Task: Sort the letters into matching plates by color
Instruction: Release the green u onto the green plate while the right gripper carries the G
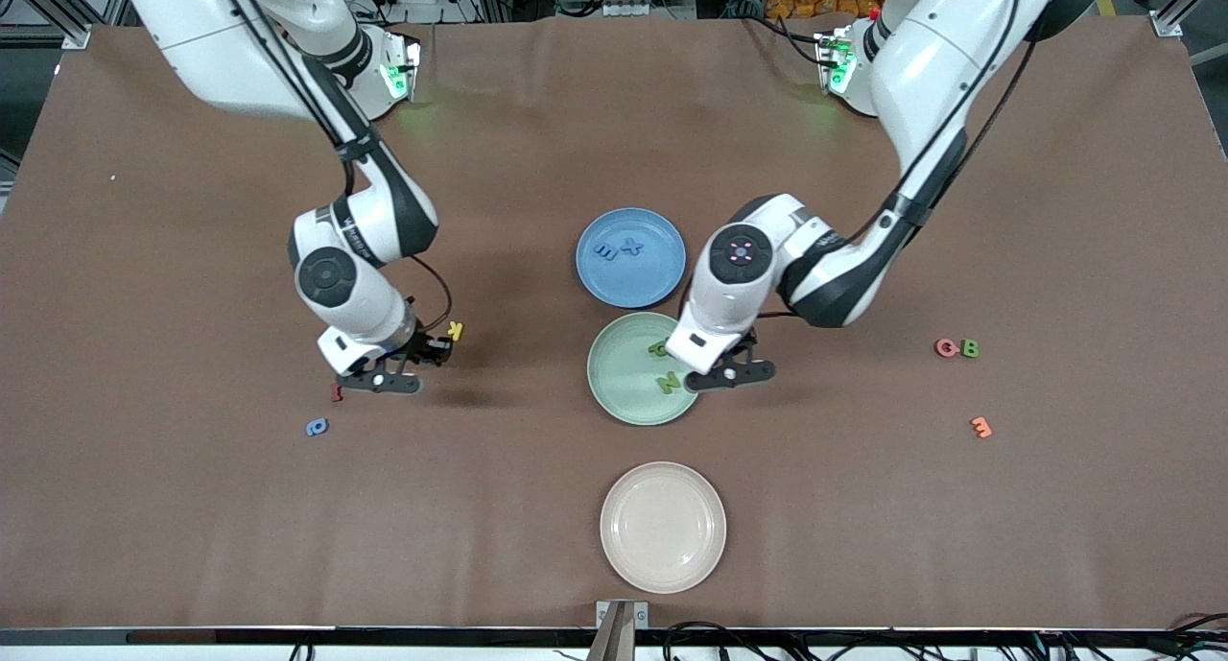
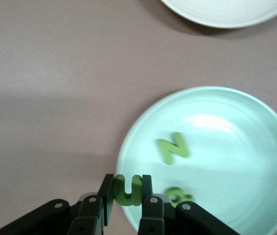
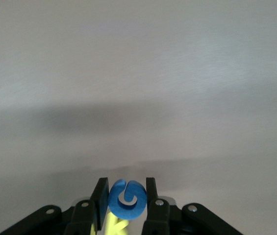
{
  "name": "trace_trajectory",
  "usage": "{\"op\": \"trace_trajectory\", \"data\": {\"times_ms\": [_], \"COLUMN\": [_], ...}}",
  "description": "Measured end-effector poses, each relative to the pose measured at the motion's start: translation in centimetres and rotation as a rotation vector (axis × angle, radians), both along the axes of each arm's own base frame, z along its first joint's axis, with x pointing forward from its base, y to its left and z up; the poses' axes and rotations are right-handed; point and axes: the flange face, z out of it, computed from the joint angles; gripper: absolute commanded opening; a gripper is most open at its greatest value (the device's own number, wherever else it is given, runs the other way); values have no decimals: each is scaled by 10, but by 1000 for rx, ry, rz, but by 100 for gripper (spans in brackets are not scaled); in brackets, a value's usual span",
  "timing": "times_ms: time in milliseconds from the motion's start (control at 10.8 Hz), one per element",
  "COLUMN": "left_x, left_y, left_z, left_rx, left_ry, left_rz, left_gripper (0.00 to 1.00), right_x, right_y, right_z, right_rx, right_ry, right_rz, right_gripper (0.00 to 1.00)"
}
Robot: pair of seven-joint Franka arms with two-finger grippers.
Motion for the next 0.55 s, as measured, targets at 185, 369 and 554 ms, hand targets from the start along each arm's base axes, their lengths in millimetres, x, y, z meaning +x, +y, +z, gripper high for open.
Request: {"op": "trace_trajectory", "data": {"times_ms": [185, 369, 554], "left_x": [-10, -5, 1], "left_y": [-30, -29, -25], "left_z": [-11, -19, -17], "left_rx": [-12, -2, -2], "left_ry": [5, 2, -7], "left_rz": [5, 19, 29], "left_gripper": [95, 100, 100], "right_x": [-11, -27, -50], "right_y": [40, 78, 118], "right_z": [12, 16, 17], "right_rx": [-5, 1, -1], "right_ry": [-6, -13, -15], "right_rz": [73, 153, 239], "right_gripper": [24, 25, 25]}}
